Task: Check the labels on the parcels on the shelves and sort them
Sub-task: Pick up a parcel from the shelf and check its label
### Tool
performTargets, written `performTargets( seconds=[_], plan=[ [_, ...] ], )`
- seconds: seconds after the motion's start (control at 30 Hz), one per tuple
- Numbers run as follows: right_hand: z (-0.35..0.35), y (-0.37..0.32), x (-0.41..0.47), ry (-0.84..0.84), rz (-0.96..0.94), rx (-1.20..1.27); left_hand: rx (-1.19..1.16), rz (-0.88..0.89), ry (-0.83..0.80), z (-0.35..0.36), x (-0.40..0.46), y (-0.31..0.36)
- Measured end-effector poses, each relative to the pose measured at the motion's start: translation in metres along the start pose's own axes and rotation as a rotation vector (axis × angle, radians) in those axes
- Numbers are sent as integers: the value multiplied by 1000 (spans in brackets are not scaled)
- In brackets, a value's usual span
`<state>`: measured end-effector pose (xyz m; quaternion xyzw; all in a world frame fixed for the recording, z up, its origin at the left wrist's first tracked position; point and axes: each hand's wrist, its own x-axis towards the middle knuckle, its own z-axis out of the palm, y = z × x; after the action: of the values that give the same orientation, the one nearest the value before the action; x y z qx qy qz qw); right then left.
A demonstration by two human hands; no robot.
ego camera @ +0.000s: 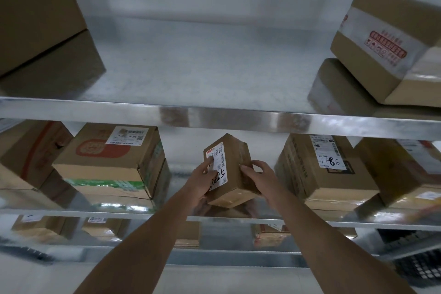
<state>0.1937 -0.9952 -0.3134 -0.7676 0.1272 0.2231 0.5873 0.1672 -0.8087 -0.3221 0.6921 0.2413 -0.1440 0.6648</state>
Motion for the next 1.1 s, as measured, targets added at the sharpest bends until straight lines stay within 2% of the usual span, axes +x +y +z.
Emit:
performTargets(
  seconds=[0.1, 0.27, 0.53, 1.1],
  plan=[
    [3, 2, -1, -4, -12, -6, 136, -40, 5, 5, -7, 11],
    [10, 0, -2, -52, 17, 31, 182, -59, -97, 10, -8, 13],
    [17, 9, 1, -68, 93, -5, 156, -87, -36, 4, 0, 5],
    [21, 7, 8, -56, 91, -25, 249, -44, 18, 7, 9, 5]
  ],
)
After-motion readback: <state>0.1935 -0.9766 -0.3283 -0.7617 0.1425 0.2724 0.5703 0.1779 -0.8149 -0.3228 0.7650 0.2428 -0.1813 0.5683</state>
